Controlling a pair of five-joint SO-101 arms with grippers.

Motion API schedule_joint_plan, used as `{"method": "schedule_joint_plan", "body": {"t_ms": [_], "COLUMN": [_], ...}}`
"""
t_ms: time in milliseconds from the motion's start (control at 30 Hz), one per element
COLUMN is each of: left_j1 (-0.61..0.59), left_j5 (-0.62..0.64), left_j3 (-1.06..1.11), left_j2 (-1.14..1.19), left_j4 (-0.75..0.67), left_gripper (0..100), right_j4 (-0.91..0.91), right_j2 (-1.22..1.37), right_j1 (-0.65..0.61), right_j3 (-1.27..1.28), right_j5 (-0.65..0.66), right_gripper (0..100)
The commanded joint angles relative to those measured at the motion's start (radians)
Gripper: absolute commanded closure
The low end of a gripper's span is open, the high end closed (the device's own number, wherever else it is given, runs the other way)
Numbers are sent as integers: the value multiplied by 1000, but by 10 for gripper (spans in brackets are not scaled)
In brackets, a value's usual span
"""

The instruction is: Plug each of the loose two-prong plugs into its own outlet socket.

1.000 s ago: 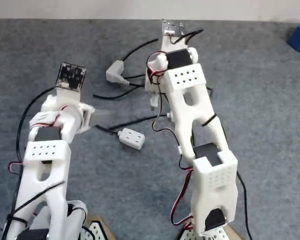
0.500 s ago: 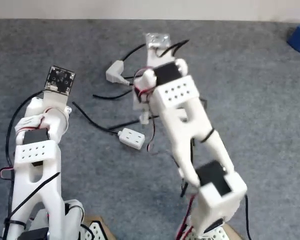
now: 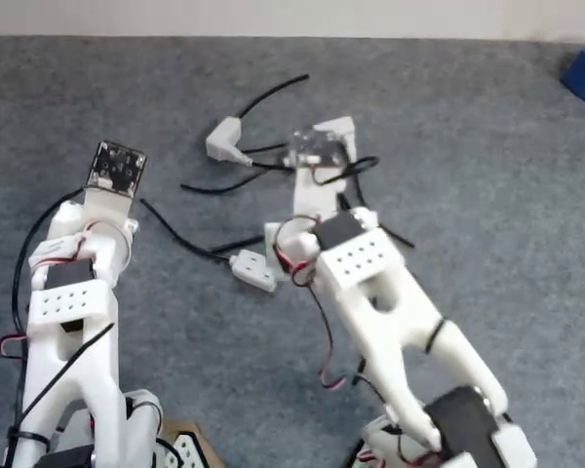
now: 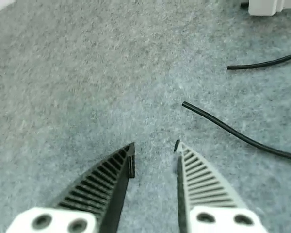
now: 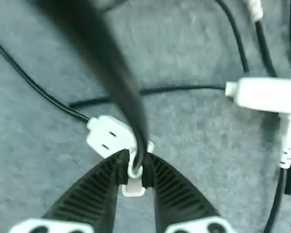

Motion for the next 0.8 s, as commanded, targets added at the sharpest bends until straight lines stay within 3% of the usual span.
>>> {"method": "schedule_joint_plan", "body": {"t_ms": [0, 167, 267, 500, 600, 767], "left_j1": [-1, 24, 114, 367, 435, 463], "left_j5": [-8, -8, -6, 41, 41, 43], "left_j3": [-2, -1, -4, -96, -96, -67], "left_j2": [-21, -4, 21, -206, -344, -476], "left_j4": [-15, -12, 21, 341, 408, 417], "left_gripper": [849, 848, 843, 642, 577, 564], "right_j4": [-21, -19, -24, 85, 159, 288], "right_j2": [-102, -113, -110, 131, 254, 325], "right_j1": [-12, -12, 7, 176, 182, 142], "right_j3": [2, -5, -41, -314, -475, -702], "right_j5": [-11, -6, 40, 66, 63, 20], "right_gripper": [992, 992, 992, 992, 992, 992]}}
